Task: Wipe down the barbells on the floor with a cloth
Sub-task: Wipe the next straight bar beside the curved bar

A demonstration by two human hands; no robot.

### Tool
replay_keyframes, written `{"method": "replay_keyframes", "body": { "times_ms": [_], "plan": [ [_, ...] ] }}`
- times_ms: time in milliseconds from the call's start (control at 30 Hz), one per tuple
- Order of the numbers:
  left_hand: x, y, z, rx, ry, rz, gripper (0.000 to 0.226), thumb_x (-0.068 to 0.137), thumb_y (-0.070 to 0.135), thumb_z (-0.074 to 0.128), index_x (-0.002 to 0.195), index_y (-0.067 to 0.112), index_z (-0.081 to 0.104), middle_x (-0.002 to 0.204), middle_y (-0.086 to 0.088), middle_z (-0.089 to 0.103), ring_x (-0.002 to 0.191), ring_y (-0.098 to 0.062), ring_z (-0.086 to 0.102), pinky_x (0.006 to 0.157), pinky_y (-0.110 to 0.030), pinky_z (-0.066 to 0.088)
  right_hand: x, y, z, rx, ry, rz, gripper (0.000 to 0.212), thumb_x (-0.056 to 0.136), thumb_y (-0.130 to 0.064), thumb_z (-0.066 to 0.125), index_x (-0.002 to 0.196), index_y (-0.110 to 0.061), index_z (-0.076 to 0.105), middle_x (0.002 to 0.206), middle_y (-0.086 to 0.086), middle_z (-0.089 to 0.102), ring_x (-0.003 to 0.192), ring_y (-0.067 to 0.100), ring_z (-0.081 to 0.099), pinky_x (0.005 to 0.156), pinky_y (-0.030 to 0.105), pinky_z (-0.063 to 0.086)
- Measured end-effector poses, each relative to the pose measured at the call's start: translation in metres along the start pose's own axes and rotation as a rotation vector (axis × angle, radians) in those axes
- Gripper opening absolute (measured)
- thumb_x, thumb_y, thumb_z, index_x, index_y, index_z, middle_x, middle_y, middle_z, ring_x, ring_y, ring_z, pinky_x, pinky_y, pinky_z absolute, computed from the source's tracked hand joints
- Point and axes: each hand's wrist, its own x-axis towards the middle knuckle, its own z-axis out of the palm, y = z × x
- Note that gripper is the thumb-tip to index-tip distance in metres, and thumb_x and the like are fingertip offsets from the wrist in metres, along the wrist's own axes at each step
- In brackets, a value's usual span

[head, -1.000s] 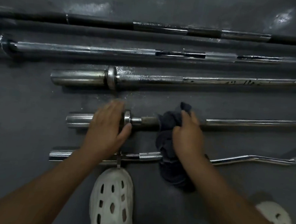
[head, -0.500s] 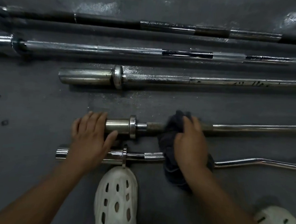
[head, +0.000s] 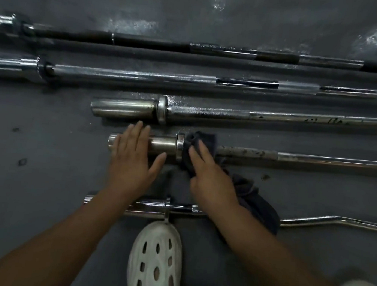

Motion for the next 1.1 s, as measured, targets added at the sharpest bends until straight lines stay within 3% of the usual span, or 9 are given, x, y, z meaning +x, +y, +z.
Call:
{"method": "replay_keyframes", "body": {
  "times_ms": [100, 233, 400, 533, 633, 800, 967, 1033, 1100],
  "plan": [
    [-0.015, 0.004, 0.011, 0.080, -0.050, 0.175, 0.083, 0.091, 0.068, 0.029, 0.155, 0.016, 0.024, 0.164, -0.006, 0.019, 0.152, -0.025, 0.011, 0.122, -0.046, 0.006, 0.007, 0.038, -0.017, 0.073, 0.094, 0.166, 0.072, 0.083, -0.007, 0.050, 0.150, -0.028, 0.033, 0.164, -0.008, 0.015, 0.133, 0.030, 0.047, 0.103, 0.045, 0.045],
    [0.003, 0.011, 0.011, 0.123, -0.062, 0.117, 0.090, 0.089, 0.075, 0.026, 0.156, 0.015, 0.020, 0.164, -0.008, 0.018, 0.152, -0.026, 0.008, 0.122, -0.050, 0.006, 0.010, 0.048, -0.025, 0.052, 0.223, 0.465, 0.069, 0.088, -0.007, 0.049, 0.153, -0.021, 0.032, 0.165, 0.000, 0.012, 0.132, 0.033, 0.047, 0.101, 0.042, 0.043],
    [0.010, 0.017, 0.005, 0.015, -0.012, 0.088, 0.080, 0.088, 0.064, 0.035, 0.150, 0.013, 0.037, 0.156, -0.008, 0.037, 0.148, -0.027, 0.024, 0.121, -0.049, 0.014, 0.015, -0.023, -0.007, -0.018, -0.014, 0.064, 0.079, 0.089, -0.014, 0.052, 0.157, -0.027, 0.013, 0.166, -0.008, -0.003, 0.130, 0.030, 0.049, 0.098, 0.044, 0.048],
    [-0.034, 0.001, 0.004, -0.045, 0.064, 0.170, 0.065, 0.085, 0.050, 0.051, 0.140, 0.016, 0.050, 0.145, -0.004, 0.047, 0.133, -0.029, 0.042, 0.110, -0.047, 0.031, 0.006, 0.037, -0.030, -0.010, 0.112, 0.279, 0.062, 0.084, -0.010, 0.051, 0.144, -0.020, 0.041, 0.155, 0.003, 0.035, 0.124, 0.033, 0.053, 0.097, 0.044, 0.047],
    [-0.030, 0.012, 0.000, -0.127, 0.092, 0.102, 0.054, 0.087, 0.047, 0.050, 0.132, 0.017, 0.055, 0.133, -0.006, 0.053, 0.123, -0.030, 0.047, 0.103, -0.045, 0.033, -0.006, 0.051, -0.029, 0.006, 0.196, 0.454, 0.054, 0.084, -0.007, 0.051, 0.138, -0.012, 0.048, 0.149, 0.010, 0.041, 0.123, 0.037, 0.052, 0.095, 0.044, 0.046],
    [-0.028, 0.039, 0.007, -0.114, -0.078, 0.213, 0.058, 0.096, 0.044, 0.035, 0.145, 0.014, 0.044, 0.140, -0.005, 0.054, 0.129, -0.023, 0.048, 0.106, -0.043, 0.031, -0.020, -0.025, 0.013, -0.015, 0.000, -0.001, 0.060, 0.086, -0.014, 0.053, 0.143, -0.025, 0.038, 0.155, -0.002, 0.029, 0.121, 0.030, 0.054, 0.090, 0.044, 0.052],
    [-0.052, 0.022, -0.002, -0.367, -0.015, 0.152, 0.040, 0.091, 0.018, 0.046, 0.129, 0.015, 0.057, 0.116, -0.005, 0.066, 0.103, -0.024, 0.058, 0.091, -0.041, 0.044, -0.015, 0.029, -0.015, 0.230, 0.102, 0.332, 0.039, 0.085, -0.017, 0.054, 0.121, -0.029, 0.061, 0.124, 0.003, 0.062, 0.106, 0.024, 0.062, 0.080, 0.029, 0.044],
    [-0.037, 0.016, 0.005, -0.373, 0.045, 0.031, 0.033, 0.094, 0.017, 0.046, 0.123, 0.012, 0.062, 0.110, -0.009, 0.068, 0.099, -0.027, 0.060, 0.086, -0.041, 0.046, -0.014, 0.007, -0.004, 0.352, 0.150, 0.237, 0.049, 0.085, -0.013, 0.055, 0.133, -0.026, 0.057, 0.131, 0.002, 0.062, 0.115, 0.020, 0.059, 0.094, 0.029, 0.046],
    [-0.027, 0.015, 0.011, -0.212, 0.025, -0.003, 0.031, 0.098, 0.025, 0.043, 0.117, 0.014, 0.065, 0.103, -0.010, 0.070, 0.092, -0.031, 0.063, 0.080, -0.042, 0.046, -0.027, -0.024, 0.010, 0.405, 0.033, 0.060, 0.058, 0.085, -0.009, 0.055, 0.140, -0.028, 0.053, 0.151, -0.005, 0.045, 0.128, 0.007, 0.048, 0.104, 0.023, 0.038]
  ]
}}
